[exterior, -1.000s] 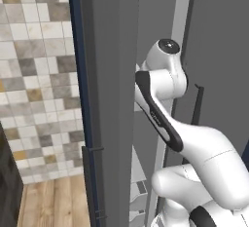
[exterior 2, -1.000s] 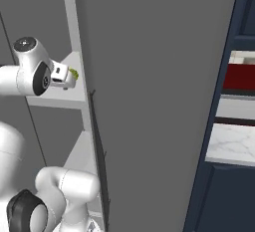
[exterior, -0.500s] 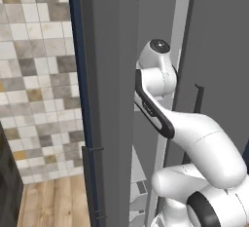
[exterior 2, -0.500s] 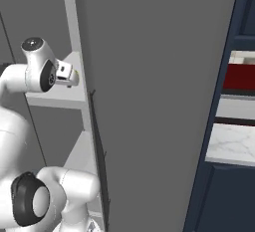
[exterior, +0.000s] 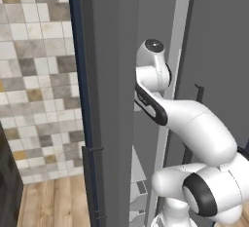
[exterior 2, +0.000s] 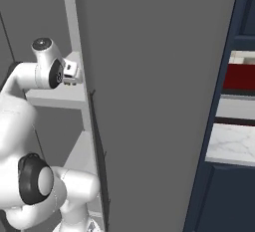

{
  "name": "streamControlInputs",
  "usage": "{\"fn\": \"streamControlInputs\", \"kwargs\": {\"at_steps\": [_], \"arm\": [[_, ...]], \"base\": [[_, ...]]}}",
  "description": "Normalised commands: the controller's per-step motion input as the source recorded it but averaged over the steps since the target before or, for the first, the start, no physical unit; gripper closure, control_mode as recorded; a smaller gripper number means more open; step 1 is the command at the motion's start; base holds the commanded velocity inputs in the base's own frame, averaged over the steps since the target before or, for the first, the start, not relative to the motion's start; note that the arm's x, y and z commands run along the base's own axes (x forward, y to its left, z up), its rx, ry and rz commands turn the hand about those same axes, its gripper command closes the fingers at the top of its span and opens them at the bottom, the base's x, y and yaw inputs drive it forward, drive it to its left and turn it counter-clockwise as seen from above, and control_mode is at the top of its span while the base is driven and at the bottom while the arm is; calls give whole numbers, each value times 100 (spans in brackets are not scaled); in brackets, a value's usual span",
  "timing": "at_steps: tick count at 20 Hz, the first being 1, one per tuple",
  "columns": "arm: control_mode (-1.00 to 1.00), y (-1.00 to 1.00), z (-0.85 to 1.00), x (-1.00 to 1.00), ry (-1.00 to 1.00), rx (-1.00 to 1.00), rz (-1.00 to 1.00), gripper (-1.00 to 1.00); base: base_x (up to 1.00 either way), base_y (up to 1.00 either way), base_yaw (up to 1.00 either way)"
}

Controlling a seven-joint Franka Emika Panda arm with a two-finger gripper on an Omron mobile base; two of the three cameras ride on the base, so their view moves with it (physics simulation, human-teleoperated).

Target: Take the broccoli, pear, and lemon from the freezer and place them in the bowl on the counter.

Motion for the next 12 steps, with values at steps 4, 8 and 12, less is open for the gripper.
{"fn": "streamControlInputs", "kwargs": {"at_steps": [4,8,12], "arm": [[-100,1,-21,28,0,0,0,-100],[-100,4,-18,30,0,0,0,-100],[-100,6,-15,29,0,0,0,-100]], "base": [[0,0,0],[0,0,0],[0,0,0]]}}
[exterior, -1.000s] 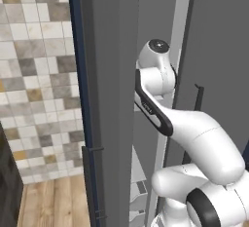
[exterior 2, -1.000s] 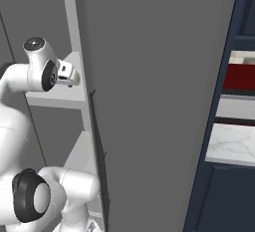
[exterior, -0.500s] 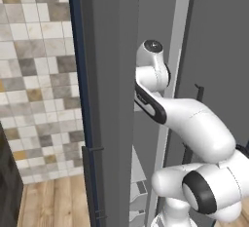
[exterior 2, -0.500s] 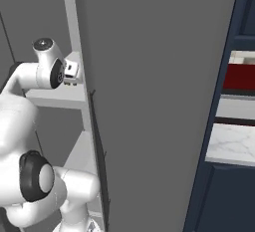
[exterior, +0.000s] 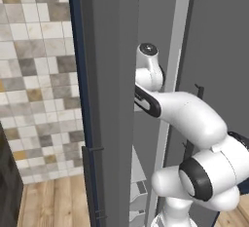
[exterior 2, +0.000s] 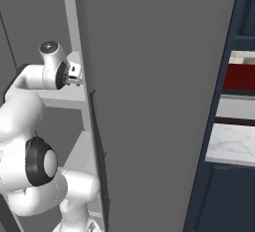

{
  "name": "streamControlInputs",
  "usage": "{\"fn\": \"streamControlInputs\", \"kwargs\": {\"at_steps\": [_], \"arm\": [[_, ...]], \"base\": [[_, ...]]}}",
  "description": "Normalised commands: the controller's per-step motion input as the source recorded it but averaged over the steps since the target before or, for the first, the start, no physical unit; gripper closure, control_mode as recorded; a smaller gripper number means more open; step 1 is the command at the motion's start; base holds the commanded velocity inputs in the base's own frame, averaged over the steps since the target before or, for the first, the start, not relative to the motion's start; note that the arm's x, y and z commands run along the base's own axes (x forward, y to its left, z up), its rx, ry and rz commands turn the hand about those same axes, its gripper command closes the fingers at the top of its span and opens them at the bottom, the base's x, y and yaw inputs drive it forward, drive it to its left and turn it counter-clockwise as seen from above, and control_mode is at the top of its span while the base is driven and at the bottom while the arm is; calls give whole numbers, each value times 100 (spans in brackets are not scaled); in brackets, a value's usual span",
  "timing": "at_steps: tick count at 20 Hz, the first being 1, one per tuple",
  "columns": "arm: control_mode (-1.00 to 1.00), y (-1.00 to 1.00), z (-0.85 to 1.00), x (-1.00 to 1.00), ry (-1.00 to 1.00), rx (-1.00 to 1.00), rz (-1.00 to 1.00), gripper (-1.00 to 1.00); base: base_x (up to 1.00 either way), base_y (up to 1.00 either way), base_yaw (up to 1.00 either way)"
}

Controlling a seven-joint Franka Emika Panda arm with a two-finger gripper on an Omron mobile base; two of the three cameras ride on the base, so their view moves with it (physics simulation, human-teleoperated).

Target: Take the broccoli, pear, and lemon from the freezer and place them in the bowl on the counter.

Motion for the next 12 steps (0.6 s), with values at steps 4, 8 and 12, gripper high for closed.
{"fn": "streamControlInputs", "kwargs": {"at_steps": [4,8,12], "arm": [[-100,2,-5,32,0,0,0,-100],[-100,0,-3,32,0,0,0,-100],[-100,0,-20,26,0,0,0,-100]], "base": [[0,0,0],[0,0,0],[0,0,0]]}}
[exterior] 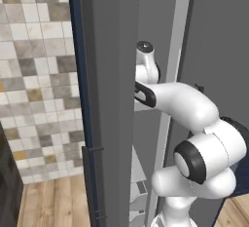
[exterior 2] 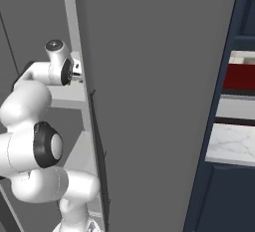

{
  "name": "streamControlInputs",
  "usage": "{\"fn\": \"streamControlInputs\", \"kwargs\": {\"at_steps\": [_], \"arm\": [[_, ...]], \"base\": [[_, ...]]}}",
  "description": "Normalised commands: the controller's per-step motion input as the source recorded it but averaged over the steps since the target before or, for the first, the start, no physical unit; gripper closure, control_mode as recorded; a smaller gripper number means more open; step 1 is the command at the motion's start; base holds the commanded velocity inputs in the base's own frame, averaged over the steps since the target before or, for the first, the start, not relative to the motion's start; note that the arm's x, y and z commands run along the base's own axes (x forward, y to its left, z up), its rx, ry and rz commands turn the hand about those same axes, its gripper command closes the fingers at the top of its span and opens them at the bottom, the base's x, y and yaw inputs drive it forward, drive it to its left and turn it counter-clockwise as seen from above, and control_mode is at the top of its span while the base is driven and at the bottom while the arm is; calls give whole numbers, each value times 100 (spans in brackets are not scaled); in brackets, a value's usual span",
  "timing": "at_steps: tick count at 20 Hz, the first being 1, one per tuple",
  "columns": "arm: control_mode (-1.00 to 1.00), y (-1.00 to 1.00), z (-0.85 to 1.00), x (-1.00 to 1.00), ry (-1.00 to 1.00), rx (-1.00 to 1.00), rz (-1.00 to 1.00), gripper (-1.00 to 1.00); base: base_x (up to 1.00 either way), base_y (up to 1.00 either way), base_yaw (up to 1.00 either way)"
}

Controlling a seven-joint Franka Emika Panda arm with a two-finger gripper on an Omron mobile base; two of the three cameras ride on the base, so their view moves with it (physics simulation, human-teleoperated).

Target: Take the broccoli, pear, and lemon from the freezer and place them in the bowl on the counter.

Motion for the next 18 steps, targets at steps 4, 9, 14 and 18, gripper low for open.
{"fn": "streamControlInputs", "kwargs": {"at_steps": [4,9,14,18], "arm": [[-100,2,-29,15,0,0,0,100],[-100,0,-1,0,0,0,0,100],[-100,0,0,-43,0,0,0,100],[-100,0,2,-83,0,0,-1,100]], "base": [[0,0,0],[0,0,0],[0,0,0],[0,0,0]]}}
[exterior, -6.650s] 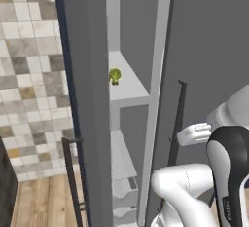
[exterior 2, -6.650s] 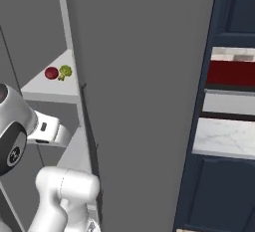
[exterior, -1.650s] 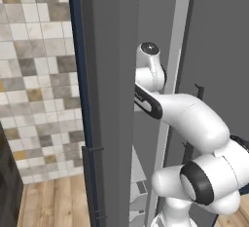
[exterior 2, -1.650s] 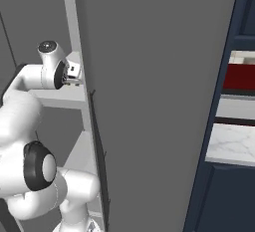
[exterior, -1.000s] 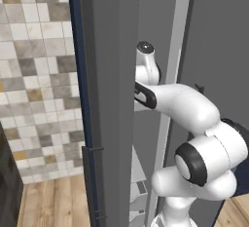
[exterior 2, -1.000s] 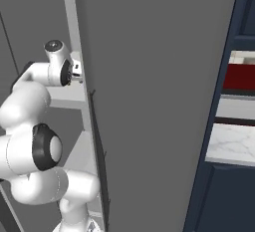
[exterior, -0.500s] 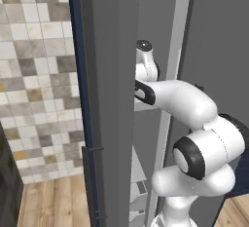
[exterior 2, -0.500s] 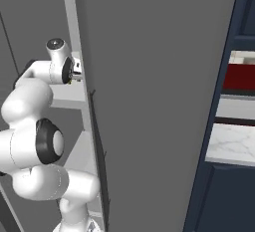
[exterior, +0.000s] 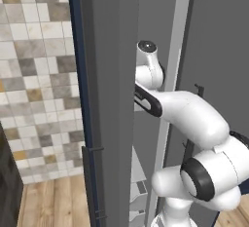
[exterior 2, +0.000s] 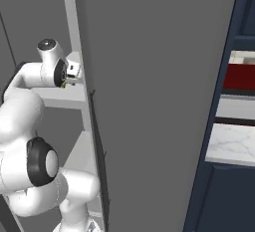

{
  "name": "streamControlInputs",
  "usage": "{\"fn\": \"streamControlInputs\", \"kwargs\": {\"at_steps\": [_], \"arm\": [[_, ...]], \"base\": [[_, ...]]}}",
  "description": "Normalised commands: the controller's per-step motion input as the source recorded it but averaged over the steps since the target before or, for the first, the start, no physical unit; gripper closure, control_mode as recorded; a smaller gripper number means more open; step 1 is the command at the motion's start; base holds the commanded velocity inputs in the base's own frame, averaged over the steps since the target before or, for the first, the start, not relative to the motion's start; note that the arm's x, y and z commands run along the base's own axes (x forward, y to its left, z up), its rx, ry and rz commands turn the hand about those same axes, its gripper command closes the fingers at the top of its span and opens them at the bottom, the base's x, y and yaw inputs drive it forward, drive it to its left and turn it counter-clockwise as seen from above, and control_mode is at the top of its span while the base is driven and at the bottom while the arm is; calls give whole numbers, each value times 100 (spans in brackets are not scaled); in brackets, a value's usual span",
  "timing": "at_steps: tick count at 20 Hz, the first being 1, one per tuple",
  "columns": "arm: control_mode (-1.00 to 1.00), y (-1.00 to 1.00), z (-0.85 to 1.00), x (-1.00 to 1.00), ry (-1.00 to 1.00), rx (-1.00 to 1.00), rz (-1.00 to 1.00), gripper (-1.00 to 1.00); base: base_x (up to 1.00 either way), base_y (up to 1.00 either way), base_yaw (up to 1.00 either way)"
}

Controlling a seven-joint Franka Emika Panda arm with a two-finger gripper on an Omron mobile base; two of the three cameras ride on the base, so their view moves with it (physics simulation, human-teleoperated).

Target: Take the broccoli, pear, and lemon from the freezer and place them in the bowl on the counter.

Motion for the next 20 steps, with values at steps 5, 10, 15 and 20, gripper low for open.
{"fn": "streamControlInputs", "kwargs": {"at_steps": [5,10,15,20], "arm": [[-100,-10,12,-92,0,0,0,100],[-100,-19,33,-83,0,0,0,100],[-100,-10,28,-91,0,0,0,100],[-100,-15,30,-90,0,0,0,100]], "base": [[0,0,0],[0,0,0],[0,0,0],[0,0,0]]}}
